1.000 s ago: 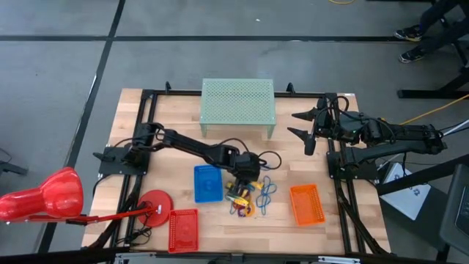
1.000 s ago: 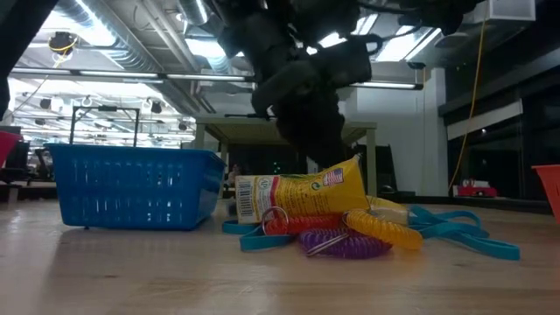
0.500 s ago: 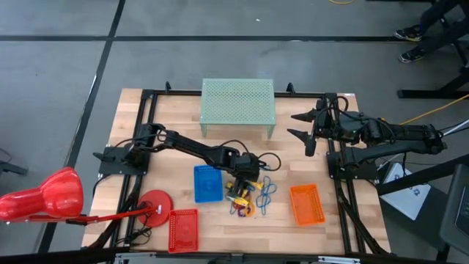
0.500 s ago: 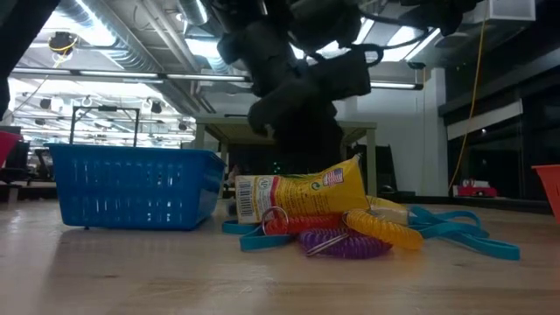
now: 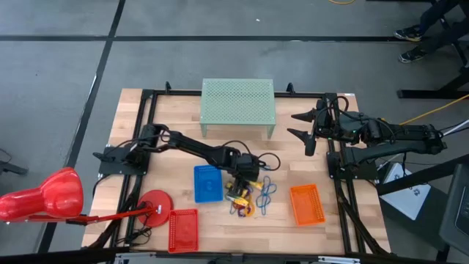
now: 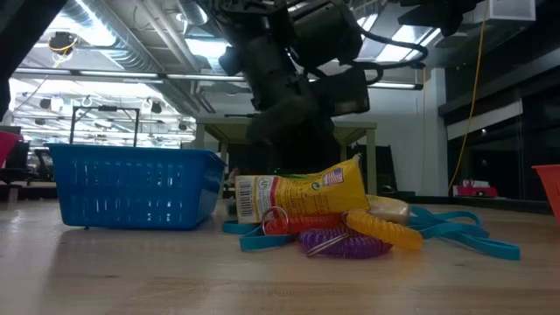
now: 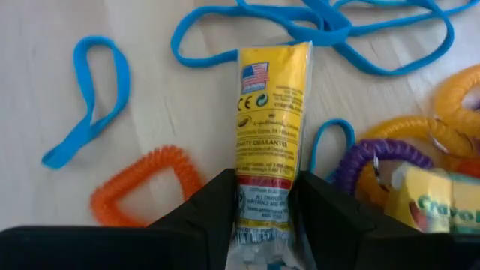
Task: Pick & Place Office Desk Supplies
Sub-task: Put the top yellow box of crayons into the blue bin
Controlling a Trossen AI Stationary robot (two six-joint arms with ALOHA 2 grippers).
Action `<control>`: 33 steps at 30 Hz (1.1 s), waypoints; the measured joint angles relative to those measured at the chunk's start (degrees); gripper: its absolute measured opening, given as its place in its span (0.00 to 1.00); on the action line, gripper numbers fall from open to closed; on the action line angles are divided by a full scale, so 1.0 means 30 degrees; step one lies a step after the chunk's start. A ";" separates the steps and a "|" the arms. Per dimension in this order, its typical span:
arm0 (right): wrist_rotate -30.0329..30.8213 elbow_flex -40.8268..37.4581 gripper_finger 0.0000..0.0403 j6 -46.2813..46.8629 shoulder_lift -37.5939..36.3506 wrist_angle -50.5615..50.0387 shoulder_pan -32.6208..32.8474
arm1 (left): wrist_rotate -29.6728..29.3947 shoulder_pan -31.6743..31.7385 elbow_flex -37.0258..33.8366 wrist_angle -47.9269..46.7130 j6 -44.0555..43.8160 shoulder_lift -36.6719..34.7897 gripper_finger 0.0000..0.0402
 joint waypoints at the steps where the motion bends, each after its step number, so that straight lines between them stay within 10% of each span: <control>1: 0.0000 0.0000 0.62 0.0000 0.0000 0.0000 0.0000 | -0.0026 -0.0033 0.0000 -0.0045 0.0048 0.0038 0.37; 15: -0.0007 0.0000 0.62 -0.0007 0.0000 0.0000 0.0000 | 0.0090 0.0058 0.0000 -0.0332 0.0564 -0.1314 0.13; 33: -0.0058 0.0000 0.62 -0.0087 0.0000 -0.0090 0.0000 | 0.2794 -0.0272 -0.0923 -0.5292 -0.0287 -0.5895 0.14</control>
